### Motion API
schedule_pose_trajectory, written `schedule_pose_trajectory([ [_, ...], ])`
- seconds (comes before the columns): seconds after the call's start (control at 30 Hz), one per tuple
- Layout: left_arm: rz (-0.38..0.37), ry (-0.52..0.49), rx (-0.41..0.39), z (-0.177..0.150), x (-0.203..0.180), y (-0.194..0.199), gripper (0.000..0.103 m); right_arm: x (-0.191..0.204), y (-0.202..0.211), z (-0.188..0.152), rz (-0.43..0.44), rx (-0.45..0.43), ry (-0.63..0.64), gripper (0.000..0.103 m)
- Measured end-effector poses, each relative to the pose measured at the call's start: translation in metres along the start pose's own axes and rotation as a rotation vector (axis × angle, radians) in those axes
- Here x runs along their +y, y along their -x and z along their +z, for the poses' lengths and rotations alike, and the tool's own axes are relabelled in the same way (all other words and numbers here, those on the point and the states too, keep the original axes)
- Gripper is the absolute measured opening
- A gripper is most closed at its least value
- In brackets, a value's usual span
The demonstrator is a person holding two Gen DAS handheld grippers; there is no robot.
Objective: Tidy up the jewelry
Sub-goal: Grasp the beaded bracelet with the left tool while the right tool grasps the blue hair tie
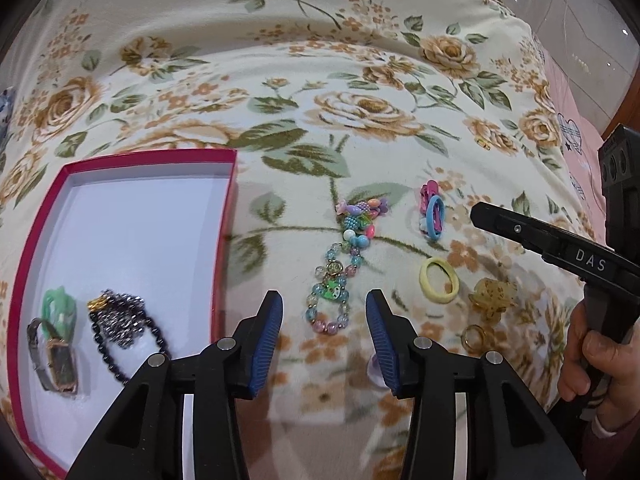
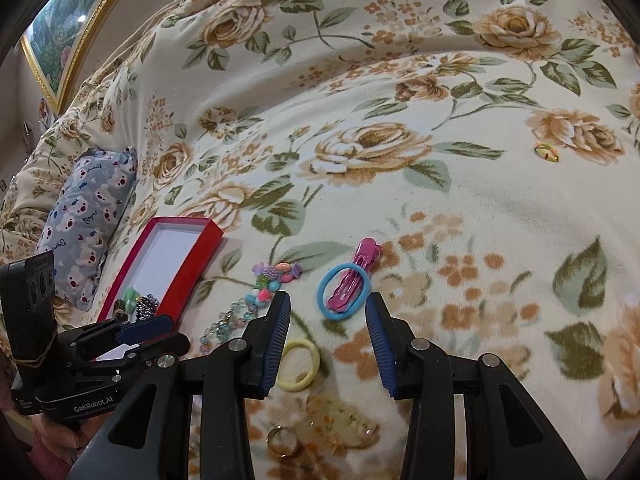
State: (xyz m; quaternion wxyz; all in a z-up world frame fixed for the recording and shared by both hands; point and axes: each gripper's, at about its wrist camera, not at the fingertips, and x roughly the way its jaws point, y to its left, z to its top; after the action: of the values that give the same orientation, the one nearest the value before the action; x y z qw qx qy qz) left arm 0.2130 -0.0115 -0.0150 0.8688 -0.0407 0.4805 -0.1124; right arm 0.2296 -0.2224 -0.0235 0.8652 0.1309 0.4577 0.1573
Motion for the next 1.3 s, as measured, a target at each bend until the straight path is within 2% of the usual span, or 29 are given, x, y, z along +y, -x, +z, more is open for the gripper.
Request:
schedule_pose_trajectory([
  [0.33,0.002,-0.007,0.067,0.016,-0.008,-0.044,0.043,-0.011,-0.033,0.007,-0.002,0.067,0.006,0.038],
  [0.47,0.009,-0.023,0.074,0.018,-0.014,-0.054,0.042,-0.017,-0.043,0.005,0.006,0.087,-0.012,0.022],
  [0.53,0.006,-0.02,0.077,0.018,-0.014,-0.057,0.037,-0.018,-0.045,0.003,0.007,0.088,-0.014,0.015],
  [0.6,0.008,-0.021,0.078,0.017,-0.014,-0.058,0.019,-0.018,-0.043,0.002,0.007,0.08,-0.012,0.013],
  [0.63,-0.006,-0.017,0.077,0.017,-0.013,-0.058,0.018,-0.018,-0.042,0.002,0.003,0.075,-0.007,0.007],
  [0.67,-0.017,-0.016,0.073,0.017,-0.013,-0.057,0.012,-0.016,-0.04,0.002,-0.002,0.068,-0.002,0.001],
  [0.77,-0.034,-0.021,0.055,0.016,-0.014,-0.051,0.009,-0.013,-0.034,0.002,-0.001,0.049,0.001,0.001],
  [1.03,-0.053,-0.004,0.001,0.007,-0.008,-0.026,0.008,-0.004,-0.022,0.0,-0.025,0.023,0.028,0.001],
  [1.3,-0.065,0.025,-0.068,-0.001,0.003,0.013,0.008,0.021,-0.007,-0.001,0.029,-0.002,0.052,0.001],
])
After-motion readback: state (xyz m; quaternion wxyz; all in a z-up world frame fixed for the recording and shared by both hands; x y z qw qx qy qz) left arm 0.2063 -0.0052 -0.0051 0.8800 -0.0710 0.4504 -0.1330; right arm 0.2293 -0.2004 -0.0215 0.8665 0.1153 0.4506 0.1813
